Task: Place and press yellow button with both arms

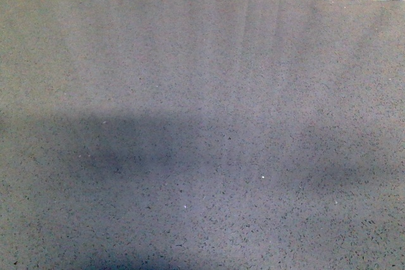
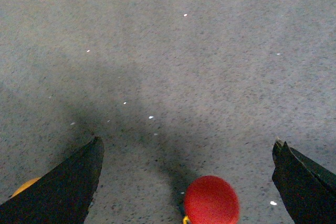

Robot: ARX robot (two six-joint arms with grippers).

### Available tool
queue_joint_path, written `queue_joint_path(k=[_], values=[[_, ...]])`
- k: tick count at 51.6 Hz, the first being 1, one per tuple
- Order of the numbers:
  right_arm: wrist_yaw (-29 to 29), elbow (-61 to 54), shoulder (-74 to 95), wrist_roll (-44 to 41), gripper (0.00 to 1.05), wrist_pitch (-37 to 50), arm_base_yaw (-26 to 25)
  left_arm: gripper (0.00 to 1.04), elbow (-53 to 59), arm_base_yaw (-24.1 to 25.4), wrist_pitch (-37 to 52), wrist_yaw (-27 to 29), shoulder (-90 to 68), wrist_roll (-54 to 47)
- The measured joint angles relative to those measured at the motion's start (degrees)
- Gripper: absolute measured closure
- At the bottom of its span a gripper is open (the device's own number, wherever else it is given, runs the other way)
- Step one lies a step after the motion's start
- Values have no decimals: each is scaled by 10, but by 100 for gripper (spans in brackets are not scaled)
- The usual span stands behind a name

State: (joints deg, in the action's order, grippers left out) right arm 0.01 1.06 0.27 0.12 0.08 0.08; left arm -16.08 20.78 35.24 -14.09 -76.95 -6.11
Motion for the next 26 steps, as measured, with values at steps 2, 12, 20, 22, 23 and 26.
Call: queue_joint_path(k=[2, 12, 20, 22, 23, 26], values=[[0, 0, 0, 0, 9, 0, 0, 9, 0, 13, 5, -5, -11, -2], [0, 0, 0, 0, 9, 0, 0, 9, 0, 56, 50, -19, -71, -18], [0, 0, 0, 0, 9, 0, 0, 9, -10, 88, 84, -20, -134, -23], [0, 0, 0, 0, 9, 0, 0, 9, -15, 95, 87, -20, -142, -23], [0, 0, 0, 0, 9, 0, 0, 9, -19, 101, 90, -19, -149, -23], [0, 0, 0, 0, 9, 0, 0, 9, -27, 114, 95, -20, -162, -23]])
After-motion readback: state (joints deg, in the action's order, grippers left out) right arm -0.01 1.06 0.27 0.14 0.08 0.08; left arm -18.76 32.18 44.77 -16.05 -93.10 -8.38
